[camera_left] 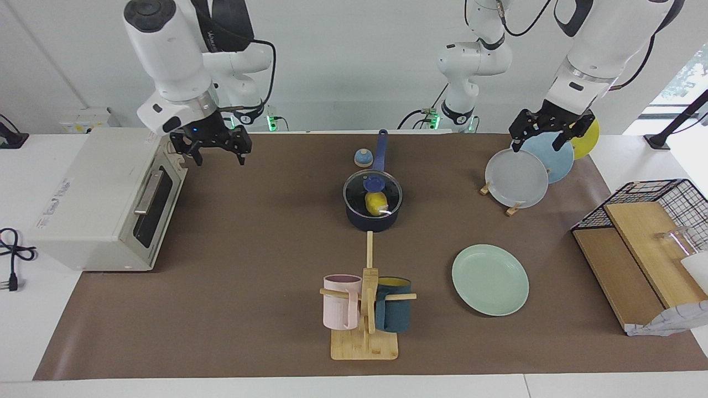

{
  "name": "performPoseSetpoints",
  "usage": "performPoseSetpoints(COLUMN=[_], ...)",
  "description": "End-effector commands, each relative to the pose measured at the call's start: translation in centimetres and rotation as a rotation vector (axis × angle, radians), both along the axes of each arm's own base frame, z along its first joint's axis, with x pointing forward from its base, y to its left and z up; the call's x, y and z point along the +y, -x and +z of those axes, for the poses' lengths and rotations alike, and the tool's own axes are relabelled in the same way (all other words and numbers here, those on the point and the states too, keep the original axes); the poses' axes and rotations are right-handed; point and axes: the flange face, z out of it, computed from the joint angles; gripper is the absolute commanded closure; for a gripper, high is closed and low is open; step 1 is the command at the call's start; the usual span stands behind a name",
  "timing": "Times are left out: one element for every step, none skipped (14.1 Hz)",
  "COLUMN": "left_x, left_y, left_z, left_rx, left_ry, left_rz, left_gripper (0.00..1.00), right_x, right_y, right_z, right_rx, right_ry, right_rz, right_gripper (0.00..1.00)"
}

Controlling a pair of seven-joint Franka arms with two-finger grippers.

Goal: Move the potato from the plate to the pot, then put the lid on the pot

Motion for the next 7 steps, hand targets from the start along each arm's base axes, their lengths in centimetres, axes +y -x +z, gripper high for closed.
performPoseSetpoints(left_x=[0.0, 0.0, -0.1, -0.1, -0.1, -0.1, -0.1], left_y=[0.5, 0.5, 0.5, 0.5, 0.5, 0.5, 0.5], left_z=[0.4, 0.5, 0.5, 0.5, 0.4, 0.5, 0.5], left_rx=[-0.009, -0.009, -0.009, -0.010, -0.009, -0.010, -0.009], left_ry=[0.009, 0.009, 0.009, 0.009, 0.009, 0.009, 0.009], left_rz=[0.012, 0.012, 0.010, 0.010, 0.010, 0.007, 0.007], left_gripper=[0.00, 0.00, 0.00, 0.00, 0.00, 0.00, 0.00], right_x=[-2.0, -2.4, -2.5, -2.8, -3.0, -3.2, -3.5], right_y=[0.6, 0.3, 0.2, 0.0, 0.0, -0.2, -0.3], right_z=[-0.2, 0.4, 0.2, -0.4, -0.6, -0.4, -0.3], right_rx=[0.016, 0.009, 0.019, 0.033, 0.035, 0.023, 0.016], right_ry=[0.008, 0.006, 0.007, 0.009, 0.010, 0.029, 0.064], right_rz=[0.032, 0.031, 0.027, 0.026, 0.021, 0.023, 0.026], right_gripper=[0.00, 0.00, 0.00, 0.00, 0.00, 0.00, 0.00])
